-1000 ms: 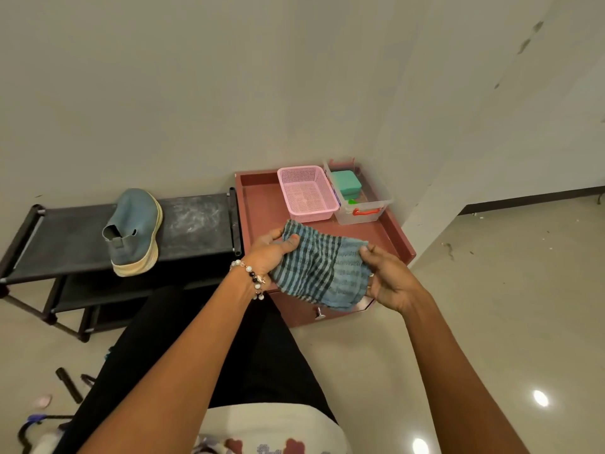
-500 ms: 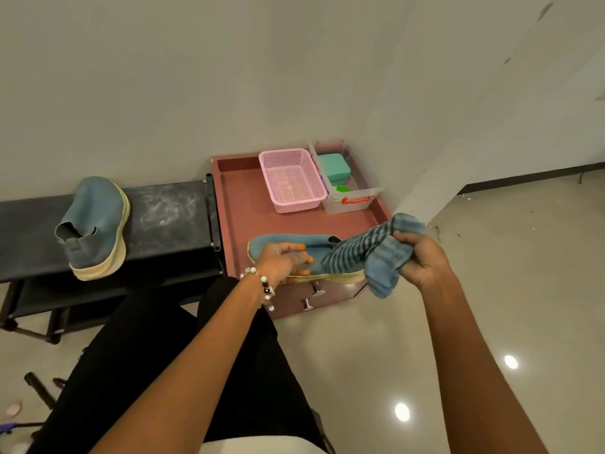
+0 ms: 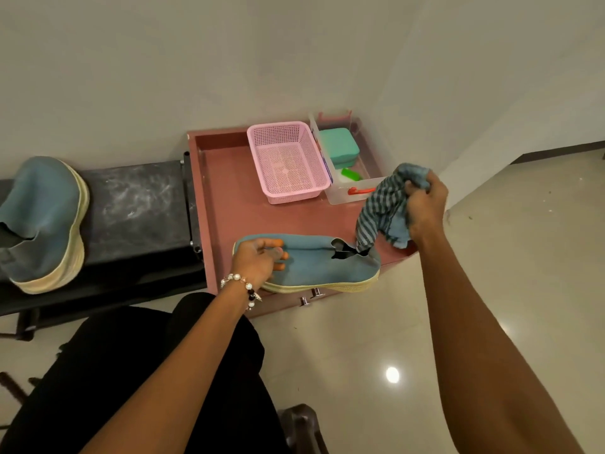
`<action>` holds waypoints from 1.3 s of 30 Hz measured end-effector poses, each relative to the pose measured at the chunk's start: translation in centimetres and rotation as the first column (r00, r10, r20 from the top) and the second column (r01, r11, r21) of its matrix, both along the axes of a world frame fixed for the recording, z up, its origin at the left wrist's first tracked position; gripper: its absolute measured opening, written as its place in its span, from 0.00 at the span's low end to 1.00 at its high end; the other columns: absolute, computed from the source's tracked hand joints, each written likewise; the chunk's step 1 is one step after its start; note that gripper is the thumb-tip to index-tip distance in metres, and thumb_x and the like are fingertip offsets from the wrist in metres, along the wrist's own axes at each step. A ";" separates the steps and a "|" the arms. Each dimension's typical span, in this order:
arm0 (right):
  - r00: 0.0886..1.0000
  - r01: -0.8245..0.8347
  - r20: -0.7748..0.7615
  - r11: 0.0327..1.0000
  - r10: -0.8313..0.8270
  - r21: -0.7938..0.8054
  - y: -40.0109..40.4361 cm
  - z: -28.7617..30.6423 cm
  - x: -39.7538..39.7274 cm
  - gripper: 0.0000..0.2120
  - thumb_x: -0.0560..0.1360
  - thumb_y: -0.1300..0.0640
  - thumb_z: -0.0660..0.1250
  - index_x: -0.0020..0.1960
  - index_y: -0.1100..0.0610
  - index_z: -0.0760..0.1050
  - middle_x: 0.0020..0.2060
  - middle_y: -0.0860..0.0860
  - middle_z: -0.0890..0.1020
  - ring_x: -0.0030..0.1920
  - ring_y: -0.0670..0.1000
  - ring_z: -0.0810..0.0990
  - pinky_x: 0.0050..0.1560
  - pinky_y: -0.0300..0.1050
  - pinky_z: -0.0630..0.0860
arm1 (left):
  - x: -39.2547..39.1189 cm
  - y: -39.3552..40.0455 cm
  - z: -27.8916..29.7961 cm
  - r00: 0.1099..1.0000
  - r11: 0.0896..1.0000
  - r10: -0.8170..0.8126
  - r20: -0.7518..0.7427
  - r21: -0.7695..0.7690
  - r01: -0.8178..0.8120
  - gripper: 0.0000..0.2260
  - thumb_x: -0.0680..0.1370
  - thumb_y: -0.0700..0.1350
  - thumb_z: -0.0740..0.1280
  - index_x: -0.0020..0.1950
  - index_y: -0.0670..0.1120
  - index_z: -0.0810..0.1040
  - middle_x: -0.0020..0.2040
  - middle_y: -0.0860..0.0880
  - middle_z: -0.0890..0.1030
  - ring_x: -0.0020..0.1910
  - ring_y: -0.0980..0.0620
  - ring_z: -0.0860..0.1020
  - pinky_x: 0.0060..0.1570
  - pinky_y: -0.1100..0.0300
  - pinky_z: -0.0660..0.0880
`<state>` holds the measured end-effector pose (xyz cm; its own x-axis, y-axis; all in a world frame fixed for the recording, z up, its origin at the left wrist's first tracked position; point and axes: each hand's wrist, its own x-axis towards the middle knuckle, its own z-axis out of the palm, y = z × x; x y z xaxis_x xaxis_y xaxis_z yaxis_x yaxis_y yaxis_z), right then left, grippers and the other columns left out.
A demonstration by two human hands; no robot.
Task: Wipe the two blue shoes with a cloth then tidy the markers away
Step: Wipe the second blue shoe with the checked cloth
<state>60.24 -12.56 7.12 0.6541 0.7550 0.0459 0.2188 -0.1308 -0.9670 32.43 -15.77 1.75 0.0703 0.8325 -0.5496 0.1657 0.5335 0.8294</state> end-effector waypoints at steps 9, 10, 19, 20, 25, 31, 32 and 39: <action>0.862 -0.075 0.394 0.848 0.320 -0.524 -0.9 -4.7 -0.7 0.16 0.76 0.61 0.64 0.63 0.61 0.72 0.56 0.58 0.79 0.56 0.58 0.77 0.58 0.48 0.72 | 0.0 -1.1 -1.9 0.996 0.998 0.053 0.078 -0.045 -0.049 0.06 0.79 0.37 0.64 0.49 0.46 0.78 0.39 0.51 0.83 0.33 0.52 0.80 0.35 0.58 0.75; 0.866 -0.012 0.450 0.908 0.219 -0.419 -1.7 -4.1 -1.5 0.12 0.77 0.60 0.64 0.59 0.62 0.75 0.53 0.58 0.81 0.52 0.56 0.79 0.53 0.43 0.72 | 0.0 -1.2 -1.9 0.995 0.997 0.062 0.081 -0.049 -0.058 0.06 0.79 0.37 0.64 0.49 0.46 0.78 0.39 0.50 0.83 0.33 0.53 0.80 0.35 0.58 0.75; 0.802 -0.246 0.243 0.672 0.546 -0.699 -5.8 -4.4 -4.6 0.11 0.73 0.55 0.69 0.48 0.64 0.80 0.43 0.57 0.82 0.41 0.51 0.75 0.39 0.44 0.72 | 0.0 -2.9 -0.7 0.988 0.988 0.127 0.084 -0.099 -0.119 0.06 0.80 0.38 0.63 0.49 0.46 0.79 0.41 0.49 0.83 0.33 0.52 0.80 0.26 0.66 0.74; 0.799 -0.215 0.270 0.674 0.537 -0.707 -5.7 -4.3 -5.1 0.10 0.73 0.57 0.68 0.46 0.65 0.80 0.42 0.58 0.82 0.39 0.51 0.75 0.36 0.43 0.70 | 0.0 -3.2 -0.3 0.989 0.987 0.129 0.075 -0.106 -0.121 0.06 0.80 0.38 0.63 0.50 0.45 0.79 0.42 0.49 0.83 0.33 0.52 0.81 0.26 0.66 0.73; 0.802 -0.118 0.375 0.740 0.464 -0.663 -6.9 -1.9 -7.6 0.10 0.72 0.62 0.64 0.37 0.67 0.79 0.32 0.59 0.79 0.36 0.56 0.77 0.33 0.44 0.69 | 0.8 -5.0 2.0 0.955 0.943 0.284 0.080 -0.201 -0.264 0.05 0.79 0.44 0.66 0.53 0.45 0.78 0.44 0.48 0.82 0.36 0.51 0.79 0.32 0.59 0.76; 0.702 -0.069 0.561 0.825 0.440 -0.561 -11.0 3.1 -12.9 0.07 0.69 0.61 0.64 0.37 0.62 0.79 0.32 0.57 0.79 0.35 0.57 0.77 0.33 0.45 0.71 | 0.1 -8.1 6.8 0.917 0.908 0.362 -0.169 -0.156 -0.388 0.35 0.72 0.59 0.70 0.71 0.42 0.65 0.67 0.42 0.71 0.61 0.41 0.74 0.53 0.55 0.70; 0.703 -0.045 0.581 0.840 0.411 -0.540 -11.7 4.3 -13.7 0.07 0.69 0.60 0.64 0.38 0.62 0.80 0.33 0.57 0.80 0.36 0.58 0.77 0.34 0.45 0.71 | -0.3 -8.6 7.6 0.923 0.908 0.352 -0.155 -0.184 -0.377 0.38 0.71 0.61 0.71 0.72 0.41 0.63 0.67 0.42 0.70 0.62 0.41 0.73 0.54 0.54 0.71; 0.716 -0.250 0.581 0.920 0.386 -0.303 -13.8 11.6 -21.3 0.07 0.71 0.58 0.66 0.42 0.58 0.82 0.34 0.55 0.82 0.37 0.54 0.77 0.36 0.42 0.70 | -4.7 -10.3 12.8 0.909 0.906 0.413 0.047 -0.122 -0.406 0.54 0.65 0.58 0.76 0.76 0.45 0.43 0.62 0.43 0.74 0.57 0.41 0.76 0.42 0.50 0.80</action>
<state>38.95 -26.37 18.71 0.2498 0.9502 0.1862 0.8193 -0.1049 -0.5637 27.76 -26.10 14.60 -0.2228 0.7328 -0.6429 -0.1424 0.6279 0.7651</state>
